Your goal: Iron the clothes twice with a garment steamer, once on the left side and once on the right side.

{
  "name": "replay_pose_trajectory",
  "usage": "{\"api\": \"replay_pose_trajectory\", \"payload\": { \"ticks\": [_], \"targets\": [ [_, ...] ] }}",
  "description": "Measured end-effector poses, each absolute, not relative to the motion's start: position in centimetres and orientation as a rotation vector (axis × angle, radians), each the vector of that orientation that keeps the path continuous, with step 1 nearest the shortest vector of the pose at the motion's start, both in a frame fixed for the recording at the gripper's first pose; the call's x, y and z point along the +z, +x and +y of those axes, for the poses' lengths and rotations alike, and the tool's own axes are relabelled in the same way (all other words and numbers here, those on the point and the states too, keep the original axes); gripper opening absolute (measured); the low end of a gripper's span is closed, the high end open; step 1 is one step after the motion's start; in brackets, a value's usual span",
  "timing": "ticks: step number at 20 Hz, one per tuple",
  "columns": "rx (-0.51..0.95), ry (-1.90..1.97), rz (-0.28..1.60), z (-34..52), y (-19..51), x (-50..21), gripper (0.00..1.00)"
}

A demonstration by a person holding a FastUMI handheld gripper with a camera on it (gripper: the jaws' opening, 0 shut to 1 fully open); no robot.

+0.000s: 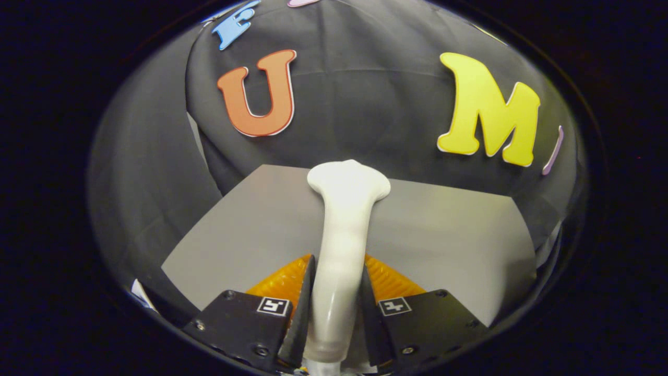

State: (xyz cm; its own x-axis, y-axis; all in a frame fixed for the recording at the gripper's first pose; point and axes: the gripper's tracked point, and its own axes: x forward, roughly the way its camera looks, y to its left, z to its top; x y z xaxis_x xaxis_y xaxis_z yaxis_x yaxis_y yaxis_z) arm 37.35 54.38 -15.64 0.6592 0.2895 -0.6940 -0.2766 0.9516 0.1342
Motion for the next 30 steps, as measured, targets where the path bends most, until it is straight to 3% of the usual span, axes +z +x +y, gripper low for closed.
{"api": "replay_pose_trajectory", "payload": {
  "ticks": [7, 18, 30],
  "targets": [
    [0.408, 0.059, 0.677, 54.4, 35.8, -10.8, 0.34],
    [0.492, 0.132, 0.469, 50.5, 29.3, -0.9, 0.33],
    [0.438, 0.275, 0.189, 37.9, 21.3, 9.9, 0.33]
  ]
}}
